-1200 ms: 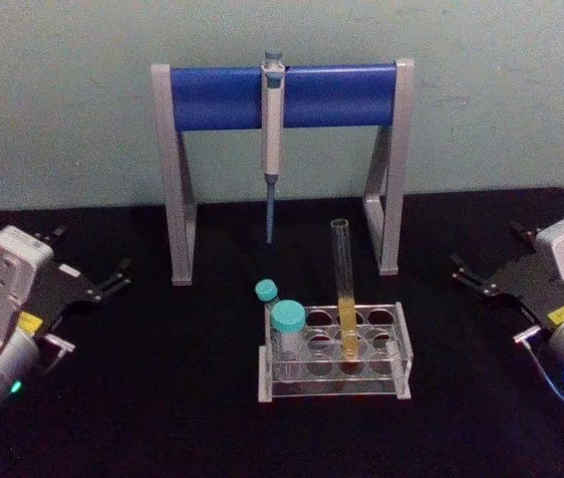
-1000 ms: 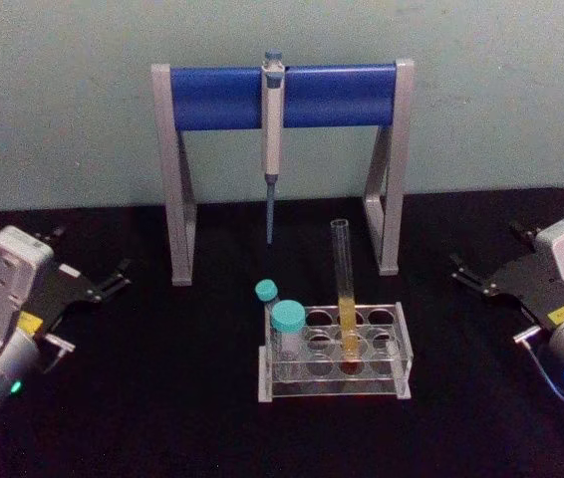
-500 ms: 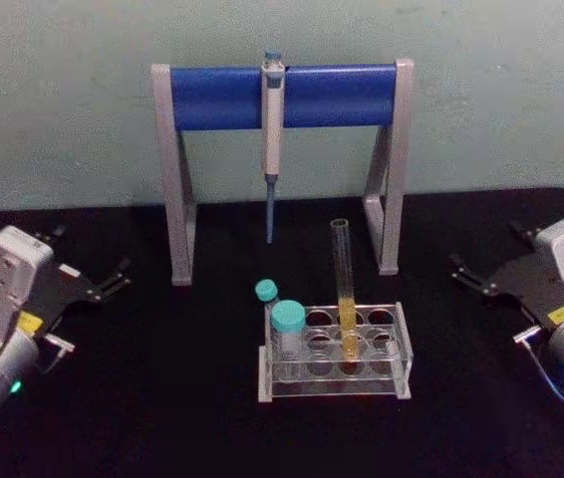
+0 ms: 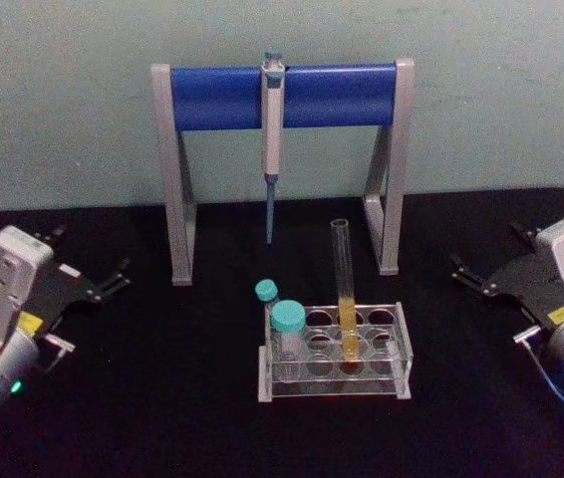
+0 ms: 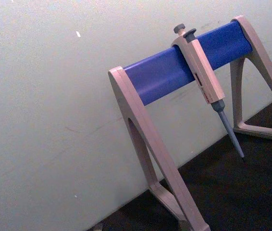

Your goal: Pick up the test tube from the test tube rack, shake it, then place it back into the test tube rack.

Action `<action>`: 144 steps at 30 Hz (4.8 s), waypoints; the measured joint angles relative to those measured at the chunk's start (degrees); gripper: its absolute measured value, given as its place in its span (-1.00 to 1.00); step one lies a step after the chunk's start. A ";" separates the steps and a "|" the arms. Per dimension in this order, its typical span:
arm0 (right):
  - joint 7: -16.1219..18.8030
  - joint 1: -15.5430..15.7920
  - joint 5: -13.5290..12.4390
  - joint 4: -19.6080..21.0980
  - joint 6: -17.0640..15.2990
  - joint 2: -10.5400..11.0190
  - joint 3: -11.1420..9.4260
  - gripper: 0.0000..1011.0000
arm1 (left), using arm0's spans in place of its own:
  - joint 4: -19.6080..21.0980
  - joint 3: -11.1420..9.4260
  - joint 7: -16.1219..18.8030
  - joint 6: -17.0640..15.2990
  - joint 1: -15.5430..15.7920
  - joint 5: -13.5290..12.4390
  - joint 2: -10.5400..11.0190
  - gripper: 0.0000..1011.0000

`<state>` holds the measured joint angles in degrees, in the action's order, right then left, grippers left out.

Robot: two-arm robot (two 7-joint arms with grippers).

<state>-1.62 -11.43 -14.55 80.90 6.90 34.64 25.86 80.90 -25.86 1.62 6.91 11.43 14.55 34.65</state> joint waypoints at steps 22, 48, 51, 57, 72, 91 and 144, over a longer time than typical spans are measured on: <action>0.00 0.00 0.00 0.00 0.00 0.00 0.00 0.98 | 0.00 0.00 0.00 0.00 0.00 0.00 0.00 1.00; 0.00 0.00 0.00 0.00 0.00 0.00 0.00 0.98 | 0.00 0.00 0.00 0.00 0.00 0.00 0.00 1.00; 0.00 0.00 0.00 0.00 0.00 0.00 0.00 0.98 | 0.00 0.00 0.00 0.00 0.00 0.00 0.00 1.00; 0.09 0.04 0.02 0.00 0.00 -0.08 -0.17 0.98 | 0.00 0.00 0.00 0.00 0.00 0.00 0.00 1.00; 5.31 2.62 -2.56 3.69 -0.92 -0.20 -2.48 0.98 | 0.00 0.00 0.00 0.00 0.00 0.00 0.00 1.00; 17.03 4.37 -9.15 8.84 -4.89 -0.71 -3.45 0.98 | 0.00 0.00 0.00 0.00 0.00 0.00 0.00 1.00; 33.75 -10.18 -11.56 -2.94 -13.20 -7.77 2.48 0.98 | 0.00 0.00 0.00 0.00 0.00 0.00 0.00 1.00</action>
<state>32.12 -21.60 -26.11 77.96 -6.30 26.87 28.35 80.90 -25.86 1.62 6.91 11.43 14.55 34.64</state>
